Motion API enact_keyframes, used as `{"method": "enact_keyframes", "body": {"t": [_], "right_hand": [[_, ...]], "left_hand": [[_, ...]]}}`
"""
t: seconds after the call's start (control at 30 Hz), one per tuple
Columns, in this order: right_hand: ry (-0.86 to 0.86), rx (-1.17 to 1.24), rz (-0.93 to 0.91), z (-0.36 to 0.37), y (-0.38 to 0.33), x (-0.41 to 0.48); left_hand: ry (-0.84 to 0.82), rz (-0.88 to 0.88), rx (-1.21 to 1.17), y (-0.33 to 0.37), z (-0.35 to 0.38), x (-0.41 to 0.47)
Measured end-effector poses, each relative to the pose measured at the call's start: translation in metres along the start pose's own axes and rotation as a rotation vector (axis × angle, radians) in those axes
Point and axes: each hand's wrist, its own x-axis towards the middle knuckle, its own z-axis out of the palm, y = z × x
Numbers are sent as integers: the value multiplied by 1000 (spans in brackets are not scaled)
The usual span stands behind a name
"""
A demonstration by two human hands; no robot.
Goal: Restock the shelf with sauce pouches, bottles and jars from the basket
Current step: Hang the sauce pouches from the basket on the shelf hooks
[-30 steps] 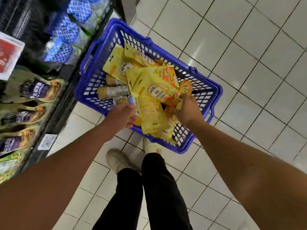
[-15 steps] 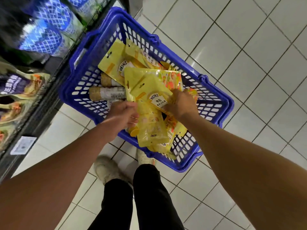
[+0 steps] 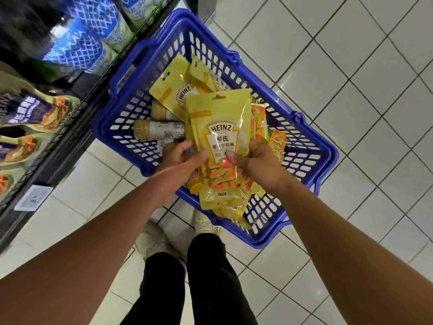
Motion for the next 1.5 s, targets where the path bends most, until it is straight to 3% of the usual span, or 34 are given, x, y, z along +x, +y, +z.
{"method": "enact_keyframes", "body": {"t": [0.1,0.27,0.33,0.4,0.47,0.53,0.6,0.73,1.0,1.1,1.23,1.33,1.5], "right_hand": [[-101,83,41,17,-2,-3],[-221,-37,88,31,-12,3],[-157,-100,93,23,-17,10],[34,-218,10,14,-22,19],[269,-486,-126,6,-26,31],[394,-870,-240,0,-27,46],[385,-1139,-293,-6,-30,60],[265,-1396,-244,-7,-30,76],[284,-1477,-382,-1,-15,64],[247,-1239,-257,5,-1,54],[262,-664,-27,-3,6,38],[217,-155,-5,-10,8,15],[143,154,-18,-5,-2,-48]], "left_hand": [[-110,64,-116,-2,3,-8],[-8,104,-222,-12,-2,-10],[49,84,-226,-16,-7,-9],[94,56,-220,-21,-11,-7],[116,37,-224,-24,-13,-6],[132,29,-241,-27,-15,-5],[131,36,-280,-30,-16,-6],[116,56,-289,-33,-17,-8],[138,91,-300,-39,-22,-12],[153,95,-277,-41,-26,-16],[147,103,-221,-41,-33,-25],[132,154,-201,-38,-37,-37],[84,229,-220,-24,-39,-73]]}}
